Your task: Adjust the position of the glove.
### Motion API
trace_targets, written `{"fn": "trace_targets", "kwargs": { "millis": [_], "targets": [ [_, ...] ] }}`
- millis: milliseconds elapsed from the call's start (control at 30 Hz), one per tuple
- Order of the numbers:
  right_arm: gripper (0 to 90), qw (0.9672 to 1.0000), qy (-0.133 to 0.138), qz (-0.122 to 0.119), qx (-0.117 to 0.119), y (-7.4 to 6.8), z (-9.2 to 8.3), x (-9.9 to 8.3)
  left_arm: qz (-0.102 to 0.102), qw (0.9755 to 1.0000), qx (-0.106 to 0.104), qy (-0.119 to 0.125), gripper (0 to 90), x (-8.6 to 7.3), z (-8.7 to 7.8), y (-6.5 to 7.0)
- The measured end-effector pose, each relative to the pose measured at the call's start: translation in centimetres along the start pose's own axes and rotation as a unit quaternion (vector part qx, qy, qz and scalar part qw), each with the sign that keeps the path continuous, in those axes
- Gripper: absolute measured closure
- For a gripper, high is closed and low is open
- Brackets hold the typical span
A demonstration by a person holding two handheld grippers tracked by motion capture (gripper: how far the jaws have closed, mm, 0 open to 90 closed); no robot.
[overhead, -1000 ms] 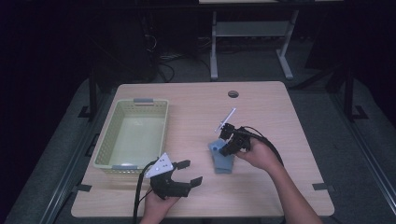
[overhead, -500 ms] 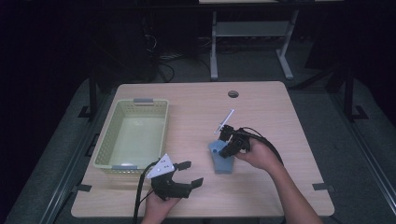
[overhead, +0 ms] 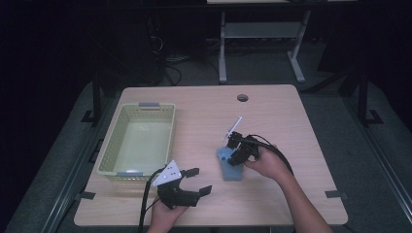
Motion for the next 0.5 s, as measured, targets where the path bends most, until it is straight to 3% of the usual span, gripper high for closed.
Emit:
{"fn": "trace_targets", "kwargs": {
  "millis": [67, 133, 267, 367, 500],
  "targets": [
    [59.8, 0.9999, 0.009, 0.008, -0.007, 0.2, -0.1, 0.1, -0.001, 1.0, 0.002, 0.003, 21.3, 0.1, -0.1, 0.0],
    [60.9, 0.9997, 0.017, 0.015, -0.009, 0.3, -0.4, 0.1, -0.001, 1.0, 0.002, 0.003, 21.2, 0.1, -0.1, 0.0],
    [72.6, 0.9996, 0.022, 0.019, -0.004, 0.3, -0.5, 0.0, 0.001, 1.0, 0.001, 0.0, 21.2, 0.0, 0.0, 0.0],
    [76.6, 0.9993, 0.028, 0.023, 0.009, 0.1, -0.1, -0.1, 0.0, 1.0, 0.001, 0.002, 21.2, 0.0, 0.0, 0.1],
    [77.7, 0.9995, 0.014, 0.025, 0.014, -0.1, 1.1, -0.3, 0.005, 1.0, 0.004, -0.002, 21.3, -0.1, 0.0, 0.0]
  ]
}}
Point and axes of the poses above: each handheld gripper's, and its own axes: z roughly forward along the jaws, x roughly out of its top, y roughly to its right, the point moved 8 cm from there along z, roughly forward along the jaws, and after that the axes turned 5 degrees about x, right-handed, at the moved point
